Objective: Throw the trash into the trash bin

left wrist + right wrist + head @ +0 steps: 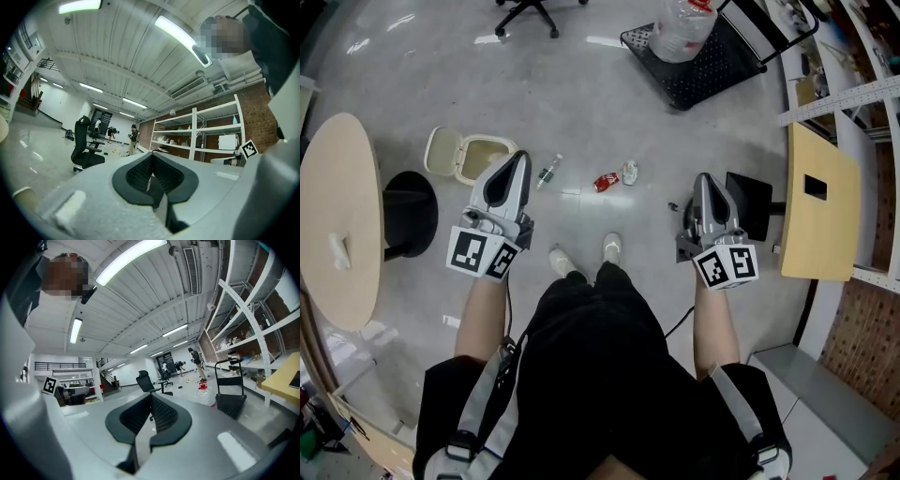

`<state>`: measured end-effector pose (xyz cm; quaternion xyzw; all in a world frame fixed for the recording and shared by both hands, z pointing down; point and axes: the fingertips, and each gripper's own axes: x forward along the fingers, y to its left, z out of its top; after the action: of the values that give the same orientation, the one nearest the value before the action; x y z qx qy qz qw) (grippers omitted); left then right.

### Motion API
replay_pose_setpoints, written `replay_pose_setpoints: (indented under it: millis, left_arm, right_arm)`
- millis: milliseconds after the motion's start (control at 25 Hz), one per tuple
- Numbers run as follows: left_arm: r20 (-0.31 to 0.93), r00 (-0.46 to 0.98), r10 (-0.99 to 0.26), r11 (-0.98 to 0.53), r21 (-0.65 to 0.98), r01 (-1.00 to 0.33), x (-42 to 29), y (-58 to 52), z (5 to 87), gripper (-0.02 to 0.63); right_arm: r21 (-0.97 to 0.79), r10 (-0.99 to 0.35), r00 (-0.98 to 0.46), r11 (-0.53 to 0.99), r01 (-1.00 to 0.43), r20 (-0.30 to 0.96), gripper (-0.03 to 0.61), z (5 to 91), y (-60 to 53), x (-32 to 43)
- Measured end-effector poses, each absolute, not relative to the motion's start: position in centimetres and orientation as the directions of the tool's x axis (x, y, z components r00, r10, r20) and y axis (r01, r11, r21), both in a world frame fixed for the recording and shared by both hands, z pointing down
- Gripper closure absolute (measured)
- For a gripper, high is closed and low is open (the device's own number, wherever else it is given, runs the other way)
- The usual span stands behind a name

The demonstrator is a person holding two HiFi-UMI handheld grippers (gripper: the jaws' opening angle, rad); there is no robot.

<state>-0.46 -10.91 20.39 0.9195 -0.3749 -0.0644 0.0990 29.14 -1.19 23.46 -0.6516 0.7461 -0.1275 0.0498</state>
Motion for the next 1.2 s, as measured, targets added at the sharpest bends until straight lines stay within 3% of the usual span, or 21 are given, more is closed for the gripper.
replay_pose_setpoints:
  millis: [680,1200]
  left_arm:
    - [0.115,0.776,-0.621,-0.745,0.222,-0.629,11.4,-11.4,31.5,0.609]
    - [0.213,0.823,-0.527,-0.807,0.177,-0.563,10.6,-9.9,47.8,0.609]
  right_arm:
    - [-0.332,-0.947,-0.178,0.083,-0.94,0.268,0.574,36.3,-3.2,36.8]
    - [-0.321,-0.939,-0.118,0.009,-0.947,0.323,0.574,50.4,-3.0,35.4]
